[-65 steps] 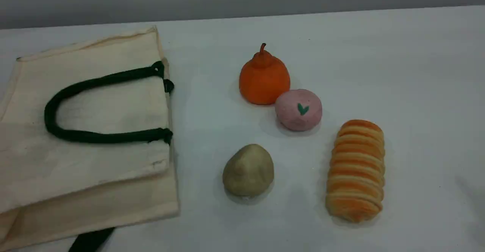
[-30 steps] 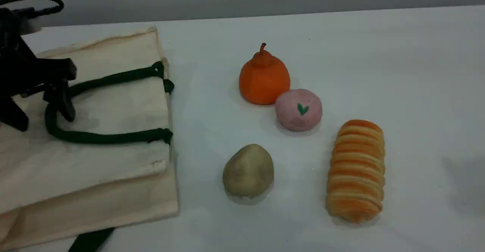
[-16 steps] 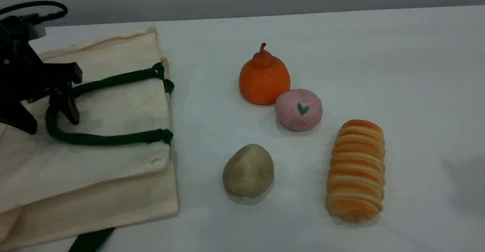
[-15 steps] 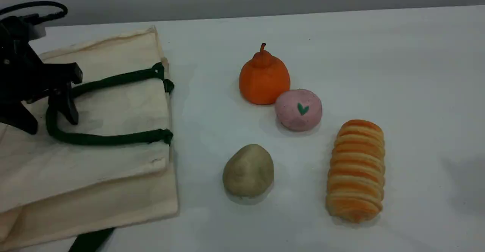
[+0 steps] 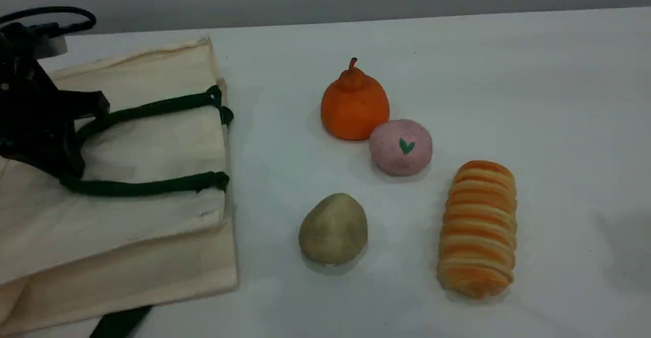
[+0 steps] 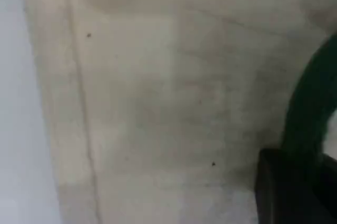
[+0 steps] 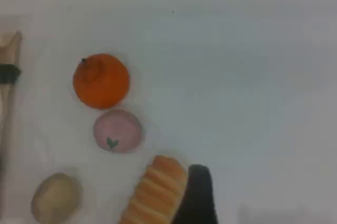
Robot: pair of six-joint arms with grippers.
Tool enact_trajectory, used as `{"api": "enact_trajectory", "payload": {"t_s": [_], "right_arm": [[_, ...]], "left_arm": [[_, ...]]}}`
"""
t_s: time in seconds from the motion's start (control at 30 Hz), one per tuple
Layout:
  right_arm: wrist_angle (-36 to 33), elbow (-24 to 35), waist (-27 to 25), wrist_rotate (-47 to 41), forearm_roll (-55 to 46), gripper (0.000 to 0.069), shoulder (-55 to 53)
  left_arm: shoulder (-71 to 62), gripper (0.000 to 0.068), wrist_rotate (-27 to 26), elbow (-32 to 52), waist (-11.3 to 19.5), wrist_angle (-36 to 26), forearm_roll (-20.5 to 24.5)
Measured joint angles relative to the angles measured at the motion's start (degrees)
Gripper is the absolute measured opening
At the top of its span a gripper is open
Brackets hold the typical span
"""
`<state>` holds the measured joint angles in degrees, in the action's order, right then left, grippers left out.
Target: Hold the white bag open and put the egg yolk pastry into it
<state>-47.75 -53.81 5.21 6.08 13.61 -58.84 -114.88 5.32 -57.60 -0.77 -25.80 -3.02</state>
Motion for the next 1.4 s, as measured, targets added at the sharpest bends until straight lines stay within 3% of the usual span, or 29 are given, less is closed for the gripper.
{"api": "enact_trajectory", "payload": {"t_s": [0.13,0.33,0.53,0.6,0.8,1.07,1.4], "right_arm": [[0.00,0.00,0.00,0.00,0.00,0.0566,0.00],[0.00,0.00,0.00,0.00,0.00,0.0566,0.00],[-0.07,0.00,0.00,0.49,-0.05,0.0566,0.00],[-0.36,0.00,0.00,0.55,-0.05,0.0566,0.00],[-0.36,0.00,0.00,0.67,-0.05,0.0566,0.00],[-0.21,0.83,0.00,6.07,4.77,0.0566,-0.16],[-0.15,0.83,0.00,13.76,11.77,0.0566,-2.23]], "left_arm": [[0.13,0.0106,-5.32,-4.20,0.00,-5.77,0.04],[0.13,0.0106,-11.24,-15.63,0.00,-21.46,0.05],[0.13,0.0106,-20.03,-32.64,0.00,-39.32,-0.41],[0.63,0.0105,-23.26,-38.68,0.00,-42.64,-2.11],[2.32,0.0104,-32.30,-50.12,0.00,-44.43,-10.89],[3.05,0.0104,-50.05,-51.12,0.00,-44.23,-24.88],[6.63,0.0104,-56.91,-51.12,0.00,-44.23,-27.66]]}}
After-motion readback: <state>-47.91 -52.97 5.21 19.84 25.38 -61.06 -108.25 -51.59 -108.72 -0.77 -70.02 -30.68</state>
